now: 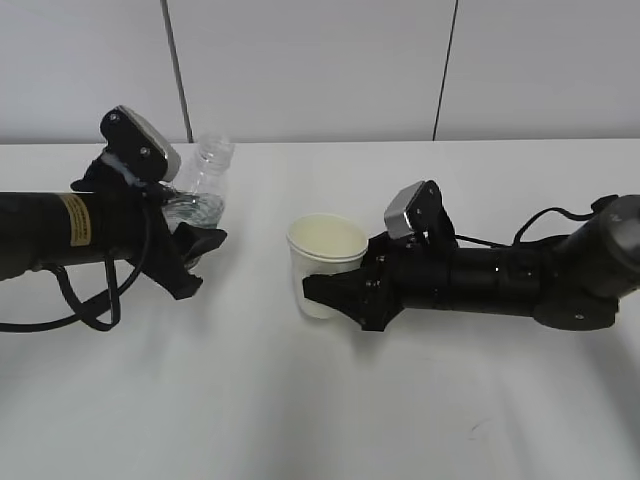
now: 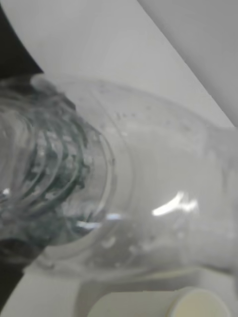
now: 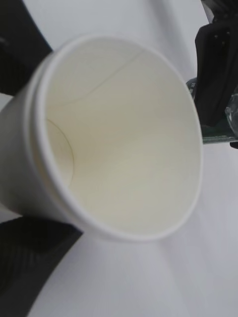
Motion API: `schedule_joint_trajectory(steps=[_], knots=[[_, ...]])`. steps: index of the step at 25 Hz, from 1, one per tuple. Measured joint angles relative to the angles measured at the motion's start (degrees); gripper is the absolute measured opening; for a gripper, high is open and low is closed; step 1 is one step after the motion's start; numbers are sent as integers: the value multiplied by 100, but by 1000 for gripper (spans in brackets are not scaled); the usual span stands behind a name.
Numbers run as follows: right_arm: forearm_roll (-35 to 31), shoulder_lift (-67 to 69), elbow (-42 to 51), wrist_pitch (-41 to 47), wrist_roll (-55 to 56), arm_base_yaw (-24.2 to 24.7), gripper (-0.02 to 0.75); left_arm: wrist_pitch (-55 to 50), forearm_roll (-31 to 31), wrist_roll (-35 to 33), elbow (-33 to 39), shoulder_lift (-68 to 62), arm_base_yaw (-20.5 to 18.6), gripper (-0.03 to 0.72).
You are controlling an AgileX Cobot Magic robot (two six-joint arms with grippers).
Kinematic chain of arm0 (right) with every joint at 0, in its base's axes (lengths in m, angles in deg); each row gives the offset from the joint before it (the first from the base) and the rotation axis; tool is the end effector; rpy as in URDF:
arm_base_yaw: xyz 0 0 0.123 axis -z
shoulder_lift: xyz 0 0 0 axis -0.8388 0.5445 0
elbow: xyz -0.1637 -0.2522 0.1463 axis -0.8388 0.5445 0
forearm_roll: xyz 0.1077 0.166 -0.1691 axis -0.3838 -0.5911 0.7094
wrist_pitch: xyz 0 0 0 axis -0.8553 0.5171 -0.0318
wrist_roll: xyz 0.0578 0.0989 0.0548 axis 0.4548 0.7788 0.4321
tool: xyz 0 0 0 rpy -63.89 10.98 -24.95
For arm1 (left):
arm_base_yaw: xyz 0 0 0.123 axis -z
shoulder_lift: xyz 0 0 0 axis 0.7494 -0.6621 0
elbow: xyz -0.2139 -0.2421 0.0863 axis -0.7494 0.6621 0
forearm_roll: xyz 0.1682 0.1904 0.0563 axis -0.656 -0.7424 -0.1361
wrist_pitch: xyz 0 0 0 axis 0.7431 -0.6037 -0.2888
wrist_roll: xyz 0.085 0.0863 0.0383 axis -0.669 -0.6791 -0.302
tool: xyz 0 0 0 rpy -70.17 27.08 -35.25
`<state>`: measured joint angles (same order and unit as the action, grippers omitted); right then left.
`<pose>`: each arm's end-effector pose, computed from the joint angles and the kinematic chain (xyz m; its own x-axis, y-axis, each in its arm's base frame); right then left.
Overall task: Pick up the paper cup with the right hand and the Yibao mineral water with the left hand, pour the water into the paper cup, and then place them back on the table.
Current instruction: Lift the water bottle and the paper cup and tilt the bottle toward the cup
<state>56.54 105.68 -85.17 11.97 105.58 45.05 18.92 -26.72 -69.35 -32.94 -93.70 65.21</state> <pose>0.3975 0.1795 0.1083 -0.2596 -0.1881 -0.9472 -0.8558 0.4994 0.1353 0.3544 -0.1507 0.1840 -0.1531 0.5383 -0.8287 0.7198 0.6353 0.2797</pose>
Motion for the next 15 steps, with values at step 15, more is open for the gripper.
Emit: schedule_joint_trajectory(steps=[15], knots=[[1112, 36, -692, 214, 1097, 5, 500, -1987, -758, -6, -664, 283, 566, 354]])
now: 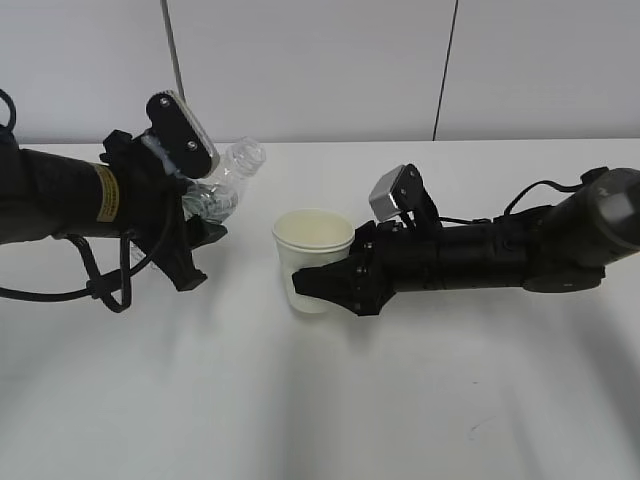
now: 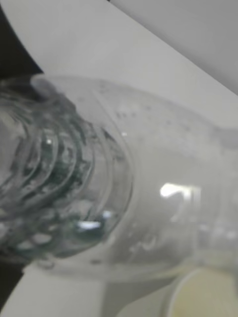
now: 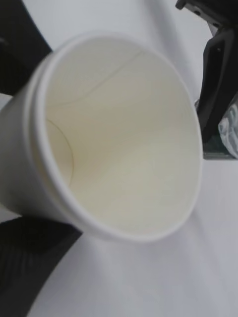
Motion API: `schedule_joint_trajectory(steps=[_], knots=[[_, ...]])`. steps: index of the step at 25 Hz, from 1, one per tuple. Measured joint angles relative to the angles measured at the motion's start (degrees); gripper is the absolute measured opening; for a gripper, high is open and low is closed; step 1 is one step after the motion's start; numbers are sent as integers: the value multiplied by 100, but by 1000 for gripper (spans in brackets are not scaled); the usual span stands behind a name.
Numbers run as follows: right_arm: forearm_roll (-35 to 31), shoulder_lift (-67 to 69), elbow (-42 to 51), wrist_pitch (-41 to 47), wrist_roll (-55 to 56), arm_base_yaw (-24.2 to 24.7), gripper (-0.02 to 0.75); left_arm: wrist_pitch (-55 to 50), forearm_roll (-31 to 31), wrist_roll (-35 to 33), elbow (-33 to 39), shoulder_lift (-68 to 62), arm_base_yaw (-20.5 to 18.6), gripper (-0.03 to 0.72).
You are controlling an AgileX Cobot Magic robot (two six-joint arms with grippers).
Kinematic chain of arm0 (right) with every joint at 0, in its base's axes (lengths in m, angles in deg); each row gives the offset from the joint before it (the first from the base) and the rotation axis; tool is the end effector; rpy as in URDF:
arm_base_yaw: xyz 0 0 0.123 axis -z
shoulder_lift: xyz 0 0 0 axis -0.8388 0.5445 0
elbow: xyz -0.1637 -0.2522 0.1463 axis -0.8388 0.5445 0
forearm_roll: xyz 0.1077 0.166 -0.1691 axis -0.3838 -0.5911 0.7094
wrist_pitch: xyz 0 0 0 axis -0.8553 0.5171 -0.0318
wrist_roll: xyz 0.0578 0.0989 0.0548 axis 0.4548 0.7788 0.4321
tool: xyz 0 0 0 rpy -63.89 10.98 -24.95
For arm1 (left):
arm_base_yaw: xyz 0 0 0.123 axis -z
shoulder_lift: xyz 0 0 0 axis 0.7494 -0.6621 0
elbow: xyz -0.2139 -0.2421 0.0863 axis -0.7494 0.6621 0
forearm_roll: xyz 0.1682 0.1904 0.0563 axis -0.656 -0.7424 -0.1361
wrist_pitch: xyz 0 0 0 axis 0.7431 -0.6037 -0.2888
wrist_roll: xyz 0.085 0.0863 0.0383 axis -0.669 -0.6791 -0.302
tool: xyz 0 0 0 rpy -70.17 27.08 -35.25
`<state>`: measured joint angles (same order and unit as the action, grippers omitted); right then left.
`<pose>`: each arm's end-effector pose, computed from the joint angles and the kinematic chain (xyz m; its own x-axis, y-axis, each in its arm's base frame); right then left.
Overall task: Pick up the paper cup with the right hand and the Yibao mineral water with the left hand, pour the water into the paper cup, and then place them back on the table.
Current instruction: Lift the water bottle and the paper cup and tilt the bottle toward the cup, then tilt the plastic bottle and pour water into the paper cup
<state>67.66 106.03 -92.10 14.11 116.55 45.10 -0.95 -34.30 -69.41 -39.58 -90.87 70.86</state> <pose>0.4115 0.1889 0.1184 -0.2808 -0.2335 -0.9309 -0.8935 0.4178 0.1648 0.3582 -0.1643 0.2047 -0.1165 0.7540 -0.6465 0.7248 0.5096 0.4637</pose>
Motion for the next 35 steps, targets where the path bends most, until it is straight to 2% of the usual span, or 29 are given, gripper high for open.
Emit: schedule_joint_trajectory(steps=[11, 20, 26, 35], knots=[[490, 13, -449, 336, 483, 0, 500, -970, -587, 0, -411, 0, 347, 354], [571, 13, -509, 387, 523, 0, 500, -1699, -1171, 0, -639, 0, 646, 354], [583, 13, -519, 397, 563, 0, 500, -2050, -1563, 0, -674, 0, 764, 354], [786, 13, -519, 387, 784, -55, 500, -2255, -1732, 0, -674, 0, 788, 353]])
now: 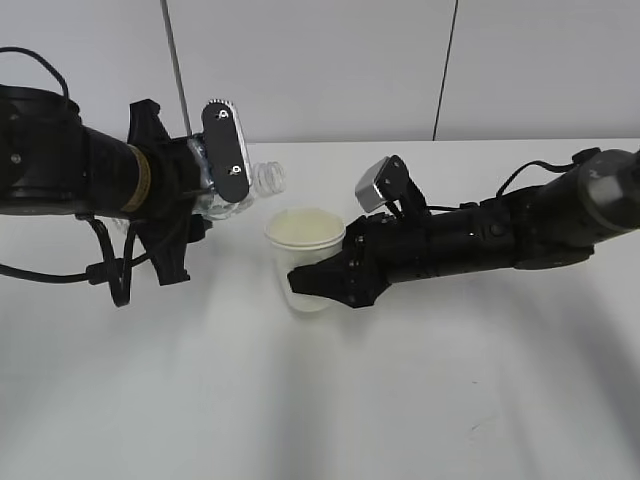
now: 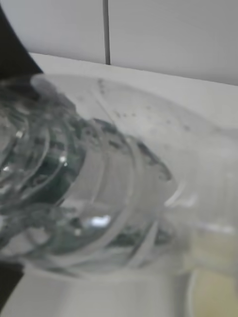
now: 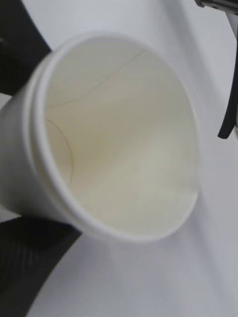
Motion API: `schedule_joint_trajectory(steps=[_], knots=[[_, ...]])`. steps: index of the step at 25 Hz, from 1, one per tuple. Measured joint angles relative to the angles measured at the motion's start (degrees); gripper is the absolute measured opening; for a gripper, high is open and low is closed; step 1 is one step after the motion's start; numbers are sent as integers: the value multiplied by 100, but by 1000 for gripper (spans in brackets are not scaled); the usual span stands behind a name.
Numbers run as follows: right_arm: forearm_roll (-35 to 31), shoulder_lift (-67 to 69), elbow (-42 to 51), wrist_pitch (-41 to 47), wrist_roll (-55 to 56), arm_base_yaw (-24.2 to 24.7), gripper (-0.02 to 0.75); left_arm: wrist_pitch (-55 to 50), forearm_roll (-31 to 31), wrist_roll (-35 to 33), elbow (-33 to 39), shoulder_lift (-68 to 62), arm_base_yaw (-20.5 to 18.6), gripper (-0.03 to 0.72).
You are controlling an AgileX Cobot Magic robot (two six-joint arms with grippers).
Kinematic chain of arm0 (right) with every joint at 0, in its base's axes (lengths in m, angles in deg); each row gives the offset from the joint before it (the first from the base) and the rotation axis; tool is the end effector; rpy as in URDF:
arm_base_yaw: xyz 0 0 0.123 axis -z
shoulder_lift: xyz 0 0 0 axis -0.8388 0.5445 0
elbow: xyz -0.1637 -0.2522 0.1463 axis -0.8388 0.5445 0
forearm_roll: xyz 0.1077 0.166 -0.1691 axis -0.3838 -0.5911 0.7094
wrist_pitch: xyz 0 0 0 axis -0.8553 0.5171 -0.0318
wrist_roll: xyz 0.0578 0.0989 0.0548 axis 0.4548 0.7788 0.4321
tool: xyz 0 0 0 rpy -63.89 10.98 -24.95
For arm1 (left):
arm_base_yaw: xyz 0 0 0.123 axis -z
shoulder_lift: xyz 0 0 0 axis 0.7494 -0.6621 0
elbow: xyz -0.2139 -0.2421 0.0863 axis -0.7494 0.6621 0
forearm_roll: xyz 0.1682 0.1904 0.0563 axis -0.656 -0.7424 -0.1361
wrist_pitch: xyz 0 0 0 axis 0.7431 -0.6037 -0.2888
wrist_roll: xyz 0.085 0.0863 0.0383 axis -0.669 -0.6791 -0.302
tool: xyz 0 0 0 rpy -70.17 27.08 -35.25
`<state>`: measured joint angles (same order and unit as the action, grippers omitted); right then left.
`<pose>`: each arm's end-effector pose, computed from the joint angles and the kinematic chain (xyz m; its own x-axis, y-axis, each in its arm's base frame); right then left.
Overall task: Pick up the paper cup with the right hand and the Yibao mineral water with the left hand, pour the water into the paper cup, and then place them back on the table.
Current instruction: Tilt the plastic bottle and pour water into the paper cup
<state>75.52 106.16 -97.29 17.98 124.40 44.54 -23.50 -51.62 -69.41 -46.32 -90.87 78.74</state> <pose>0.4235 0.1951 0.1236 -0.2925 -0.3064 -0.9058 -0.9055 0.3934 0.1593 0.3632 -0.1799 0.2241 -0.0009 0.9625 -0.2712 0.6744 0.2008 0.7105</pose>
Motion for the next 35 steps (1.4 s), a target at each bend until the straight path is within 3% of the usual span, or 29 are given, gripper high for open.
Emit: schedule_joint_trajectory(steps=[6, 35], knots=[[57, 0, 0, 0, 28, -185, 500, -126, -144, 0, 0, 0, 0, 353], [57, 0, 0, -11, 33, -185, 500, -359, -1385, -18, 0, 0, 0, 352]])
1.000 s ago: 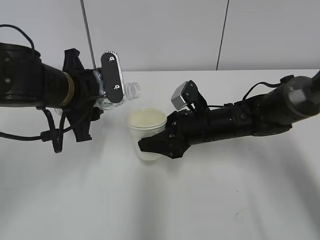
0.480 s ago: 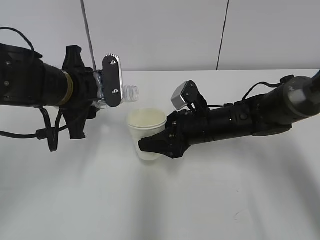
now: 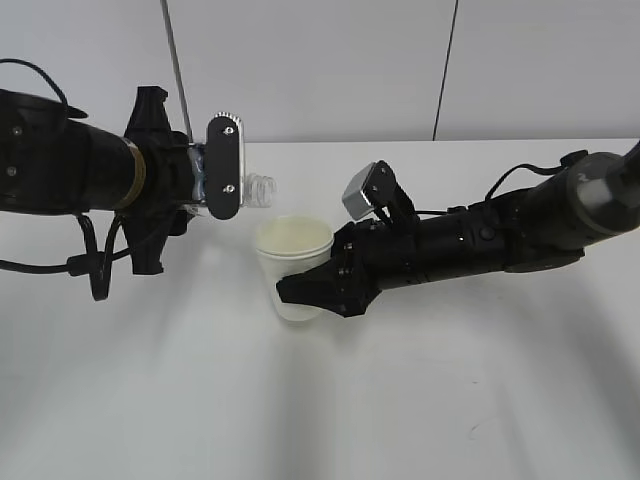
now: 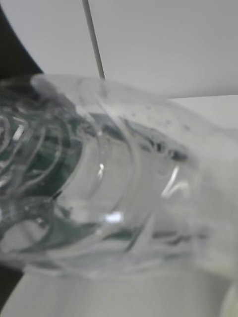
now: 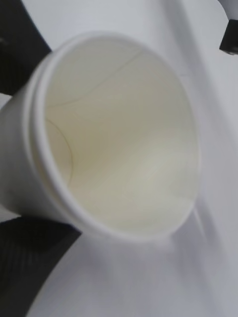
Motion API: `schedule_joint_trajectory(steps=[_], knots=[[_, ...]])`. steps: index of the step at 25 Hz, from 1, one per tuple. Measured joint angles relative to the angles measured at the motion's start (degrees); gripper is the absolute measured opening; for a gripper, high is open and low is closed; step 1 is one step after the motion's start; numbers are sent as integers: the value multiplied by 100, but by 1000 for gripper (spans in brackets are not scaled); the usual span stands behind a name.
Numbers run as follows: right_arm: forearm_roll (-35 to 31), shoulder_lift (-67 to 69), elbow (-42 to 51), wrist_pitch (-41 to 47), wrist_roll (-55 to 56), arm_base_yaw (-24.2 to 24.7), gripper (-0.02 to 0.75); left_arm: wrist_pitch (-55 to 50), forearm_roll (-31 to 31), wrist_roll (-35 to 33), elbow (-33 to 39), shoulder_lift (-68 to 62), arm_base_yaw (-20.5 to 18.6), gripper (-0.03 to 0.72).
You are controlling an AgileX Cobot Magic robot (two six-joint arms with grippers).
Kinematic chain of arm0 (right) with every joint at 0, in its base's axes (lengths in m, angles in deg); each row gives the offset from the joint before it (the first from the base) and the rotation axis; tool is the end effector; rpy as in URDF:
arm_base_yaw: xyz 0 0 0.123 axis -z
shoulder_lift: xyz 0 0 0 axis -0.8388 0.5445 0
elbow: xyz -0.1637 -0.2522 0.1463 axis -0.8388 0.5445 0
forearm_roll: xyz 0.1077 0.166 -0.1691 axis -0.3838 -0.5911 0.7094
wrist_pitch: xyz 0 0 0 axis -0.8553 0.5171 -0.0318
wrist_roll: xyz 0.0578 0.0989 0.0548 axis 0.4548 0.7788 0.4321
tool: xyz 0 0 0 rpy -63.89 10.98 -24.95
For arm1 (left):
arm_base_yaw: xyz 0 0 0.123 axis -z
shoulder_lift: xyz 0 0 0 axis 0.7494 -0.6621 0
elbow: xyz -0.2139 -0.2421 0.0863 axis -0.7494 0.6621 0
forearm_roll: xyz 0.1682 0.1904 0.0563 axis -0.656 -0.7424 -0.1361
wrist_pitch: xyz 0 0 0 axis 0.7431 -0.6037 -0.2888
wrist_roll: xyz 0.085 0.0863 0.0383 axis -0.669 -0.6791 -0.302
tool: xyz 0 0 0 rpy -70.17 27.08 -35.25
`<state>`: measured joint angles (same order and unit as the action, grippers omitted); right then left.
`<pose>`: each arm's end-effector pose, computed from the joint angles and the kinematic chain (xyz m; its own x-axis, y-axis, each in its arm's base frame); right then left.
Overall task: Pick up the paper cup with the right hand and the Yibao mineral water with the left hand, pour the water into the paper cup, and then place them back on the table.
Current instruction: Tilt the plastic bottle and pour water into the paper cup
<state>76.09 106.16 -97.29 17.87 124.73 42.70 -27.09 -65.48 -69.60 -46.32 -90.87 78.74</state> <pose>0.4160 0.2087 0.1232 -0.2835 -0.3199 -0.9040 -0.9195 0.3582 0.1617 0.3695 -0.1727 0.2300 0.1125 0.9919 -0.0598 0.6055 -0.0207 0.7955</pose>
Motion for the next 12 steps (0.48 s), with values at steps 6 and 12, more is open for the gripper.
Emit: schedule_joint_trajectory(steps=[6, 12], knots=[[0, 0, 0, 0, 0, 0, 500, -5, -241, 0, 0, 0, 0, 352], [0, 0, 0, 0, 0, 0, 500, -34, -408, 0, 0, 0, 0, 352]])
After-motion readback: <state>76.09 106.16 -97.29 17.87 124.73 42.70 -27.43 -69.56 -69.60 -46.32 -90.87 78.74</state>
